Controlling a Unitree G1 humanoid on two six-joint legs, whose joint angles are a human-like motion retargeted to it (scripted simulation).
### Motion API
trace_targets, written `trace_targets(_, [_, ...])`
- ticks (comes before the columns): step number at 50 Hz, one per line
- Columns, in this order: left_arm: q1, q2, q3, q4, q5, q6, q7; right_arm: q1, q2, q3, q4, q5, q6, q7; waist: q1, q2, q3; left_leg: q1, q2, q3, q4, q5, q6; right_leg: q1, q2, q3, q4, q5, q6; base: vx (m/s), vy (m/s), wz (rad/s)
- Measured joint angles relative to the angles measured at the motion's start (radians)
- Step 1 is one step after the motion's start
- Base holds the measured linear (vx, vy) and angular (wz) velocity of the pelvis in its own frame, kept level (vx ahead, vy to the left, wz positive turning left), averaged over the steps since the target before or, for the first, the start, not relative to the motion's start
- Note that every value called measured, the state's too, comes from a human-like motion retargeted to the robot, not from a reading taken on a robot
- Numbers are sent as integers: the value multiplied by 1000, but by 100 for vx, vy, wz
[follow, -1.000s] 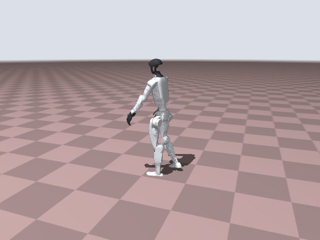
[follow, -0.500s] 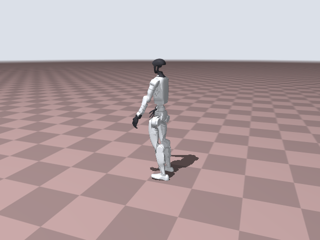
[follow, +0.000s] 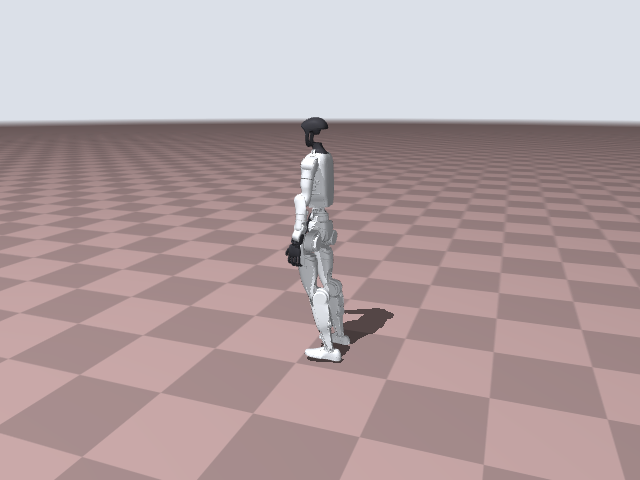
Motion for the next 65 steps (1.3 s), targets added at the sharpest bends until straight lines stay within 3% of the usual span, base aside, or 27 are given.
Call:
trace_targets(25, [-393,-26,-117,-130,-6,9,76,-42,24,21,-20,-65,29,8,-42,24,11,36,12,1,-60,11,13,4,22,12,-6,0,-21,0,0,0])
trace_targets(65, [-242,7,-139,-71,-14,-29,31,-27,39,45,-22,-61,5,-5,-18,-3,16,22,19,52,-56,-3,16,-35,34,67,1,-9,4,0,0,0])
